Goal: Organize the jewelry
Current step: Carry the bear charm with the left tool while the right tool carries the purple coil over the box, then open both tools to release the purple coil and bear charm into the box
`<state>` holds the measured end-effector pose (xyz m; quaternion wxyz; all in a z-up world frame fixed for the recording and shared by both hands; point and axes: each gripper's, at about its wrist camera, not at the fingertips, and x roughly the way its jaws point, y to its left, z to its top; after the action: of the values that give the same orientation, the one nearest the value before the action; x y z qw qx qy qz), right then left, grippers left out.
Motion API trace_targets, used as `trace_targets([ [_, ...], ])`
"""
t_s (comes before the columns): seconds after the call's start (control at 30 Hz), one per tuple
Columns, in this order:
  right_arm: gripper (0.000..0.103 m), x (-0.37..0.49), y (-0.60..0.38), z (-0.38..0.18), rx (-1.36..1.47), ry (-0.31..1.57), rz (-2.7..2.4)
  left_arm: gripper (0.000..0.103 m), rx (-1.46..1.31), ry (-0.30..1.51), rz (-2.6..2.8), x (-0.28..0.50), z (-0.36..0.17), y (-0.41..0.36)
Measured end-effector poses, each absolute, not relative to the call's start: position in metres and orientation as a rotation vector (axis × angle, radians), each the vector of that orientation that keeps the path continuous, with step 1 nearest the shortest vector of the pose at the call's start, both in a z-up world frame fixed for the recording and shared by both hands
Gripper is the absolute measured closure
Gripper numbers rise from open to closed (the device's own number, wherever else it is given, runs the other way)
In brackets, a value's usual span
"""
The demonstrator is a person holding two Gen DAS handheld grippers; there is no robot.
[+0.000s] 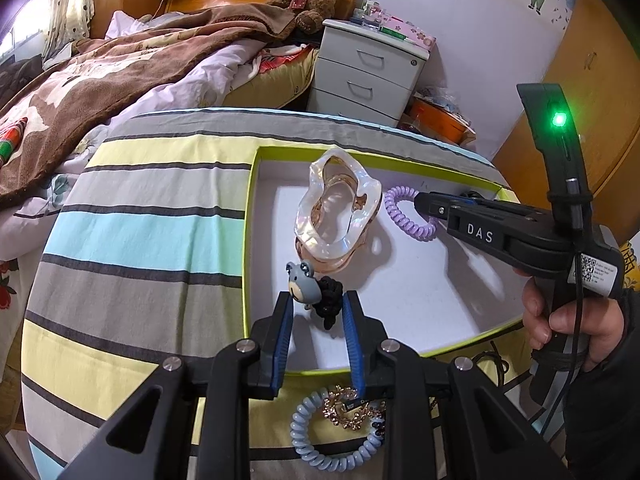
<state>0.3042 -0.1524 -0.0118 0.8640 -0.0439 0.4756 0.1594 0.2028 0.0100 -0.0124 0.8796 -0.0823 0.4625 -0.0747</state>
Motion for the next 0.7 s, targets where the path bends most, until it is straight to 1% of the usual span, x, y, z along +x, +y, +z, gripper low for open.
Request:
trace_targets([
  [0.2, 0.092, 0.3049, -0.1516, -0.0123, -0.087, 0.997, 0.330, 0.075, -0.170, 0.965, -0.158, 0.2030, -0.0127, 0.0108],
  [0.3, 0.089, 0.3043, -0.1518, -0.0118, -0.083, 0.995, 0.331, 0.074, -0.170, 0.965, -0.159, 0.2032, -0.0126, 0.0110],
  [0.5, 0.087, 0.3019, -0.1531, -0.0108, -0.077, 0.991, 0.333, 0.071, -0.166, 0.965, -0.162, 0.2040, -0.0135, 0.0105],
  [0.7, 0.069, 0.2979, -0.1558, -0.0051, -0.062, 0.977, 0.344, 0.068, -0.165, 0.964, -0.165, 0.2031, -0.0121, 0.0105],
])
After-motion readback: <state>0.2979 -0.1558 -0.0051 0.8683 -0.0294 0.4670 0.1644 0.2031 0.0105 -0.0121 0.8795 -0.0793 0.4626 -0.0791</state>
